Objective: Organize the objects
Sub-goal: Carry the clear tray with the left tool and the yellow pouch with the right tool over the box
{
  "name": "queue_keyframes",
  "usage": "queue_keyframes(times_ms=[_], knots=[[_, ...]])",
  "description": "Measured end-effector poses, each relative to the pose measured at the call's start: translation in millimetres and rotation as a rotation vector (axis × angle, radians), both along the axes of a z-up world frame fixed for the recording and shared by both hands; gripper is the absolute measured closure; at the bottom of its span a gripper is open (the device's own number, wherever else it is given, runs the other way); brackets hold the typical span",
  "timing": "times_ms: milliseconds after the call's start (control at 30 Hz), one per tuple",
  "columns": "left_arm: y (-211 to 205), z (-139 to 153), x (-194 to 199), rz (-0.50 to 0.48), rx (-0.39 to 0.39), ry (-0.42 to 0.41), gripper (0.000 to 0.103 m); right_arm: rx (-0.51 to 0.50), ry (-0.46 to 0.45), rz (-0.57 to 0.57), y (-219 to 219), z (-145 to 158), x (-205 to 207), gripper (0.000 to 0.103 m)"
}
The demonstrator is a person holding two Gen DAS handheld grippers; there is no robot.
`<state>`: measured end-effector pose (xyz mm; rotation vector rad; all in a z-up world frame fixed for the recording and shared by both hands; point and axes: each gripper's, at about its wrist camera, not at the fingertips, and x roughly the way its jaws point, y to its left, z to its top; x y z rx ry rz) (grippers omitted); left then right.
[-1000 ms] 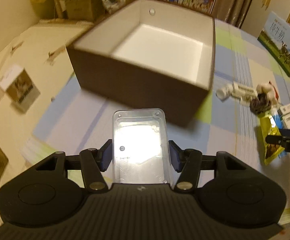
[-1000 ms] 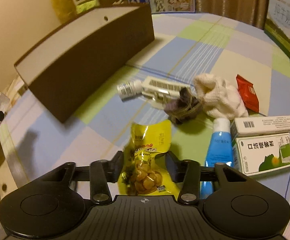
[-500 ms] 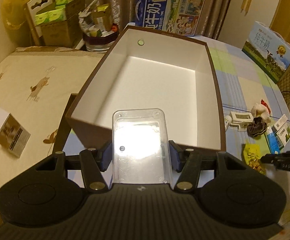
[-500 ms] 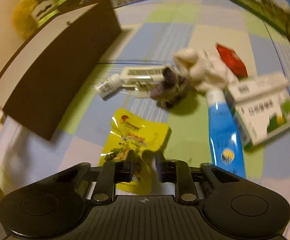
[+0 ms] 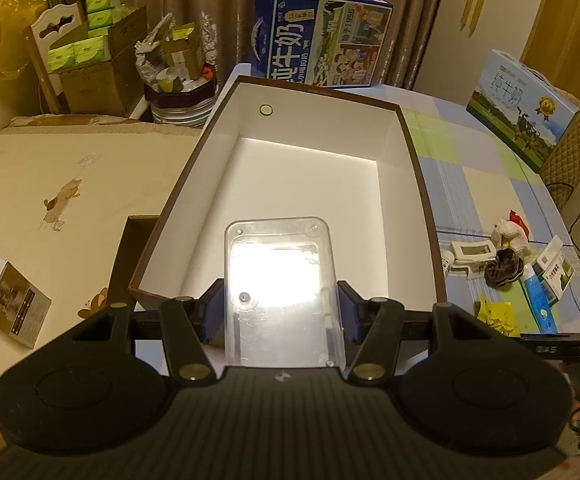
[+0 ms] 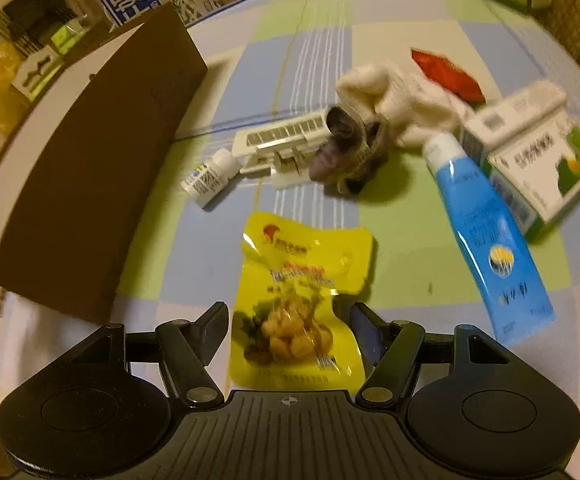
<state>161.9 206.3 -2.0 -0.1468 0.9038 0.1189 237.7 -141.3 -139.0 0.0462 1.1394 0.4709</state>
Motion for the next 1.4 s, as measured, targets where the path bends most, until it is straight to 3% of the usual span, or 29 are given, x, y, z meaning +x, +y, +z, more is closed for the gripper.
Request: queue_keyframes(times_ms=[333, 933, 1233, 1400], knots=[[2, 0, -2, -0.012, -0.006, -0.009, 0.05, -0.195, -0.129, 0.065, 37, -9, -13, 0.038], [14, -3, 12, -0.06, -0.026, -0.029, 0.05, -0.038, -0.103, 0.023, 6, 16, -20, 0.056], [15, -3, 22, -0.095, -0.023, -0.043, 0.05, 0.032, -0.167, 0.012, 10, 57, -22, 0.058], [17, -4, 30, -0.105, -0.018, -0.048, 0.05, 0.13, -0.203, 0.043, 25, 91, -23, 0.058]])
